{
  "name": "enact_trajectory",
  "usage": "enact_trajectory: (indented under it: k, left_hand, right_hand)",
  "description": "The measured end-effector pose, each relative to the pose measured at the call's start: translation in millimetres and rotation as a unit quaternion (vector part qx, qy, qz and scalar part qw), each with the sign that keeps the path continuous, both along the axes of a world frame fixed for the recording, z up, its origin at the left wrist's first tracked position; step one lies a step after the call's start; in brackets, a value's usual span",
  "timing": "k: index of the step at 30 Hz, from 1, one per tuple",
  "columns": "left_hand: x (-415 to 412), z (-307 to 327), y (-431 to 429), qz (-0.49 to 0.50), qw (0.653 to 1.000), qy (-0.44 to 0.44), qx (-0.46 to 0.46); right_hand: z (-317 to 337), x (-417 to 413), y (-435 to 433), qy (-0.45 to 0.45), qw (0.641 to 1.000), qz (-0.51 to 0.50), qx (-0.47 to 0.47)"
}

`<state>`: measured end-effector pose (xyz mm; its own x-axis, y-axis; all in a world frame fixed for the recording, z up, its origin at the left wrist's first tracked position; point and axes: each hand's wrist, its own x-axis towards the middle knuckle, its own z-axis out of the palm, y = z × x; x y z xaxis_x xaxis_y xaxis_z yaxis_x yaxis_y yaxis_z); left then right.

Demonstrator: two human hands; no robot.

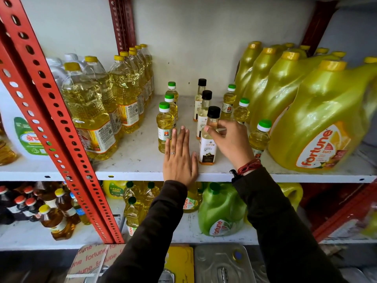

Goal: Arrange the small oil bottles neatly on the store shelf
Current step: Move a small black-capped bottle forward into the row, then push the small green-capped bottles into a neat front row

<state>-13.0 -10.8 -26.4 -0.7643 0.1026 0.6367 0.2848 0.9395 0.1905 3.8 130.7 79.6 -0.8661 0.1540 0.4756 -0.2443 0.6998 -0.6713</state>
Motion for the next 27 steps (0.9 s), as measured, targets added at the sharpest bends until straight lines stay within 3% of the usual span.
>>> enact_trajectory:
  k: [21, 27]
  left_hand:
    - [2.2, 0.4, -2.9, -0.017, 1.000, 0.012, 0.013]
    - [6.3, 0.9, -29.7, -0.019, 0.999, 0.019, 0.028]
  right_hand:
    - [-2.8, 35.6, -0.9, -0.007, 1.000, -0.003, -0.011]
    - [14.8, 45.3, -10.0, 0.114, 0.993, -0.022, -0.025]
